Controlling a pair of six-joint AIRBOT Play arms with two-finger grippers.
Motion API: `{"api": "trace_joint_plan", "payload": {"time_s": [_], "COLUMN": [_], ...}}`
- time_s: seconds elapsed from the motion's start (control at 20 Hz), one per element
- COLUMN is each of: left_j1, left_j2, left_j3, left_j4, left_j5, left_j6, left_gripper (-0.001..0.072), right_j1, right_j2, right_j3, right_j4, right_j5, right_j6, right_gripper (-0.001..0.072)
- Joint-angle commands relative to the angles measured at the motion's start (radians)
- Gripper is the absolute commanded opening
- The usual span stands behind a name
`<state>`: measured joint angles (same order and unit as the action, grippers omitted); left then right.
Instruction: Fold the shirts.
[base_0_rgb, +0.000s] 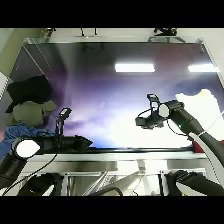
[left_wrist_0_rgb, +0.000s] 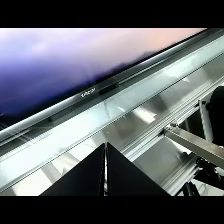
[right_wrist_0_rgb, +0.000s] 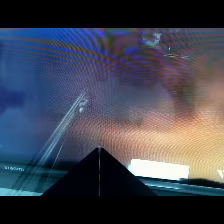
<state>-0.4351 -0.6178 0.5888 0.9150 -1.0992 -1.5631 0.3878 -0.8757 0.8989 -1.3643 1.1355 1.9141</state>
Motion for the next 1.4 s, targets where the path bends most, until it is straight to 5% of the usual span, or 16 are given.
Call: {"api": "trace_joint_plan", "payload": {"time_s": [0.0, 0.35, 0.55, 0.65, 0.8, 1.0, 1.35], "left_j1": [-0.001, 0.004, 0.206, 0.407, 0.735, 0.972, 0.991], "left_j2": [0.001, 0.001, 0.0, -0.029, -0.204, -0.6, -1.149], "left_j3": [0.0, 0.009, 0.209, 0.333, 0.531, 0.796, 1.103], "left_j4": [0.001, 0.013, 0.214, 0.318, 0.348, 0.349, 0.35], "left_j5": [0.0, 0.002, -0.033, 0.058, 0.169, 0.181, 0.143], "left_j6": [0.001, 0.001, -0.002, 0.008, 0.11, 0.222, 0.219], "left_gripper": [0.0017, 0.0017, 0.0022, 0.0691, 0.0678, 0.0678, 0.0678], "right_j1": [0.001, 0.001, 0.001, 0.001, 0.001, 0.001, 0.001], "right_j2": [0.001, 0.001, 0.001, 0.0, 0.001, 0.001, 0.0], "right_j3": [0.0, 0.0, 0.0, 0.0, 0.0, 0.0, 0.0], "right_j4": [0.0, 0.0, 0.0, 0.0, 0.0, 0.0, 0.0], "right_j5": [0.001, 0.001, 0.001, 0.001, 0.001, 0.001, 0.001], "right_j6": [0.0, 0.0, 0.0, 0.0, 0.0, 0.0, 0.0], "right_gripper": [0.0022, 0.0022, 0.0022, 0.0022, 0.0022, 0.0022, 0.0022]}}
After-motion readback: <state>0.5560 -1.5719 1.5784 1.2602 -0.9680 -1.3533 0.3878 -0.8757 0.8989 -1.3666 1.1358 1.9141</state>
